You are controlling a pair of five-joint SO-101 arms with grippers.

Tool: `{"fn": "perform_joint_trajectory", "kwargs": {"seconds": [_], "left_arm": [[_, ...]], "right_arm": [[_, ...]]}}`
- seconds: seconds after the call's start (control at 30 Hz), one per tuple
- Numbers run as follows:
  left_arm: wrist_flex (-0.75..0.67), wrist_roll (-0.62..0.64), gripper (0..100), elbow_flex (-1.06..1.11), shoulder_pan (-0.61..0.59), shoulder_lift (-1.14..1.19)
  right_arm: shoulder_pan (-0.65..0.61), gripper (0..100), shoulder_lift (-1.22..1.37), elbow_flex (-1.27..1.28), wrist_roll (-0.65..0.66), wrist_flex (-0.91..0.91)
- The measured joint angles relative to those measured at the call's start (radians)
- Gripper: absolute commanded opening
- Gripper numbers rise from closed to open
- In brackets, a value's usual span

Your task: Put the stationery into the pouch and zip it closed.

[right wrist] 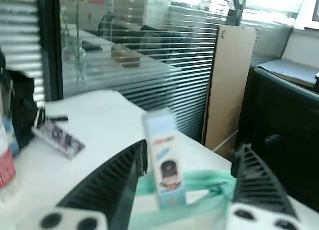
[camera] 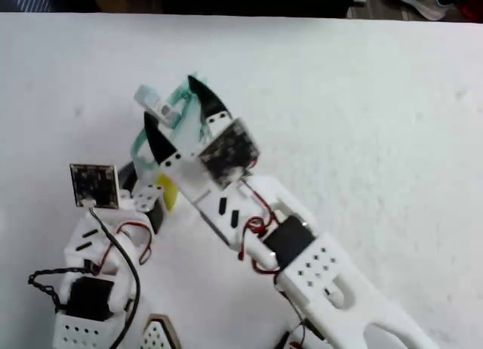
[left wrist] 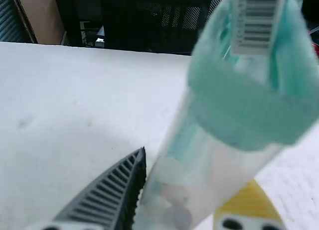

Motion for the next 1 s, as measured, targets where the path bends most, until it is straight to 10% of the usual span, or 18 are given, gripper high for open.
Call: {"fn": "perform_joint_trajectory", "kwargs": {"seconds": [1.0], "left_arm": [[0.0,0.0,26,0.0,0.003,0.0]], "right_arm": [[-0.038,18.8,0.006,-0.394,-0.176,0.56]]}}
